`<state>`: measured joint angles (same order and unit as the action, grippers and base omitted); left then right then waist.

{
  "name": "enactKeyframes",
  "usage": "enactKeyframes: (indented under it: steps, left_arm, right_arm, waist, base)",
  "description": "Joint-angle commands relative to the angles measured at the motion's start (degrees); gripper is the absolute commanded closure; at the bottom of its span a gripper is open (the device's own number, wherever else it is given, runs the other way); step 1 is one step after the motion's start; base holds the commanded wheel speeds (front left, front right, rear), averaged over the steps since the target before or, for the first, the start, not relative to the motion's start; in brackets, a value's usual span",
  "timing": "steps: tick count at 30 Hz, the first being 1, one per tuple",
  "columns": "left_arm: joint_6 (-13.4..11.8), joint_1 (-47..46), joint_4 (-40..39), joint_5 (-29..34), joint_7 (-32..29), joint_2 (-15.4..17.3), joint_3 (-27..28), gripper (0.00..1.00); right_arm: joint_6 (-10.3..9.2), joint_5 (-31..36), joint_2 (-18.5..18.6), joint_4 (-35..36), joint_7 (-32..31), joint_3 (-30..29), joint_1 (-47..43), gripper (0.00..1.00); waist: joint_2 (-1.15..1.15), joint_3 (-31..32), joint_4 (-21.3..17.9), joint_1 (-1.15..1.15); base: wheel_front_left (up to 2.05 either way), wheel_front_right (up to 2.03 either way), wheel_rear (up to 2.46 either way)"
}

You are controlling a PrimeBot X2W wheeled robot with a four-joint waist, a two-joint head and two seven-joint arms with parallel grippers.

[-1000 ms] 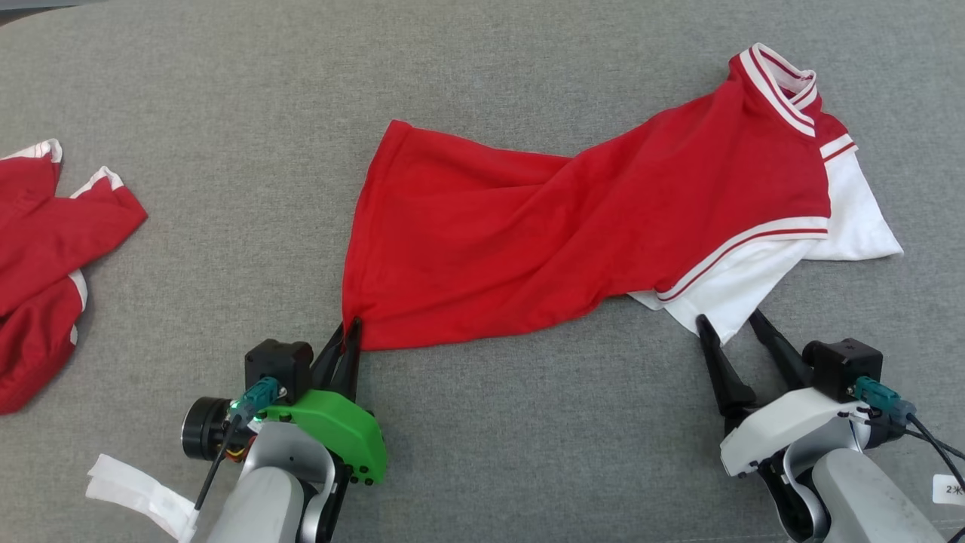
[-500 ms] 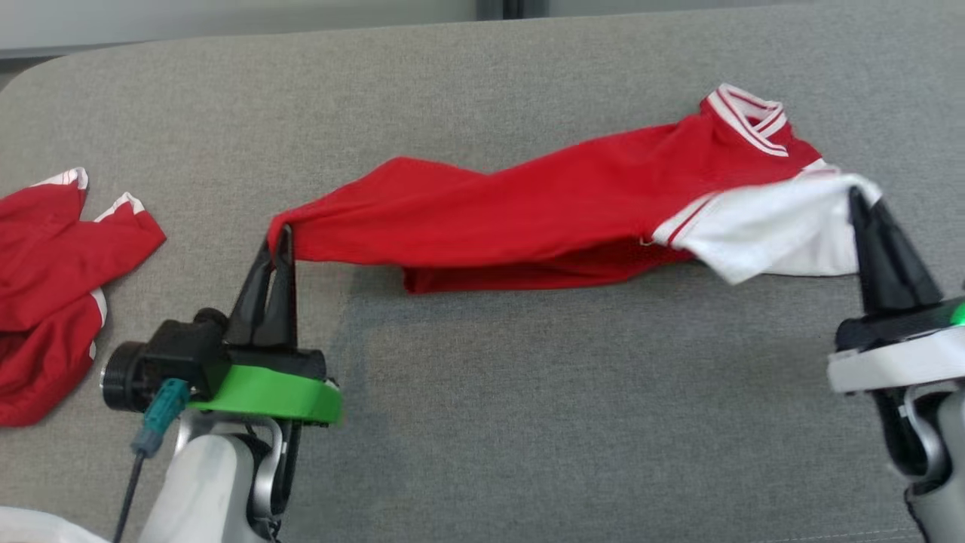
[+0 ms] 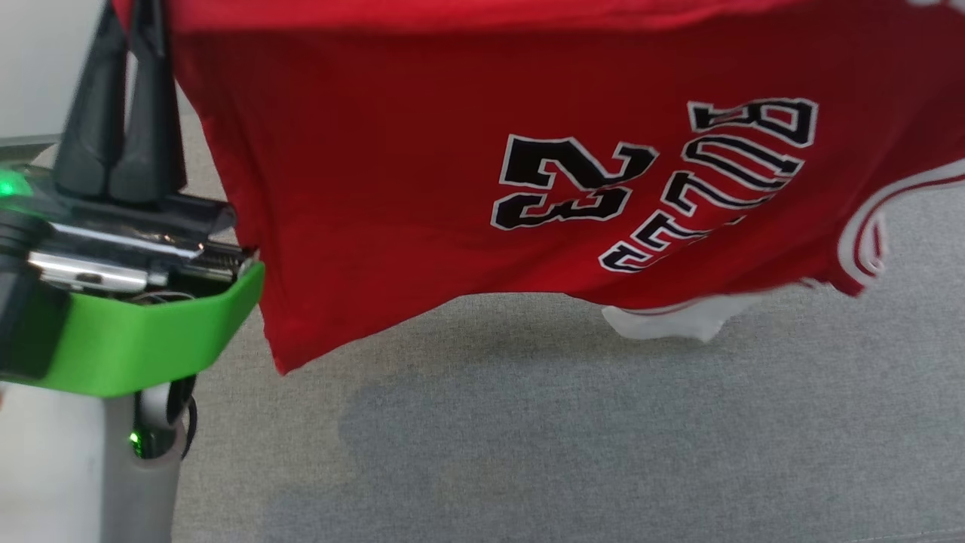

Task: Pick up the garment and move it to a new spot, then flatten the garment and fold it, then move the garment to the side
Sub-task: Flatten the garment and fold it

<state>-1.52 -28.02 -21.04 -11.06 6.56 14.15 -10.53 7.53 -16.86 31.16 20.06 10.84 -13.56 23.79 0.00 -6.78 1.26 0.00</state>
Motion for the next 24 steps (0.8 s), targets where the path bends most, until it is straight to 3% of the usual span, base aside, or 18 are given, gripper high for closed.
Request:
enactKeyframes:
  steps: [1, 7, 12, 16, 17, 24]
  left_arm:
    - [0.31, -2.05, -1.28, 0.05, -0.95, 0.86, 0.43, 1.00]
    - [1.32, -7.59, -3.21, -1.53, -6.79, 1.91, 0.45, 1.00]
    - [2.06, -11.39, 1.89, -4.74, -8.95, 0.61, 0.33, 1.00]
    - [2.69, -16.82, 11.23, -7.74, -8.44, -1.81, 0.34, 1.00]
    - [3.41, -21.19, 17.55, -8.81, -7.19, -3.10, 0.33, 1.00]
    - [4.22, -37.42, 39.99, -9.75, 1.05, -5.20, 2.50, 1.00]
  right_arm:
    - [-0.08, -0.46, 1.08, 0.76, -1.02, -0.52, 1.80, 1.00]
    - [-0.09, -3.60, 5.18, -0.38, -5.36, -1.15, 7.22, 1.00]
    - [-0.09, -7.18, 6.78, -5.20, -6.61, 0.98, 11.19, 1.00]
    - [-0.09, -9.16, 7.18, -12.20, -5.42, 4.58, 17.20, 1.00]
    - [-0.09, -9.69, 6.96, -17.06, -4.16, 7.50, 22.45, 1.00]
    - [-0.10, -10.11, 3.16, -34.62, -0.94, 18.01, 42.20, 1.00]
  waist:
    - [0.00, 1.67, -0.05, 0.00]
    - [0.00, 1.72, -0.48, 0.00]
    - [0.00, -1.93, -0.47, 0.00]
    - [0.00, -6.33, -0.53, 0.00]
    - [0.00, -8.19, -0.72, 0.00]
    - [0.00, -11.16, -2.08, 0.00]
  base:
    - [0.00, 0.00, 0.00]
    - [0.00, 0.00, 0.00]
    - [0.00, 0.00, 0.00]
    - [0.00, 0.00, 0.00]
    - [0.00, 0.00, 0.00]
    - [0.00, 0.00, 0.00]
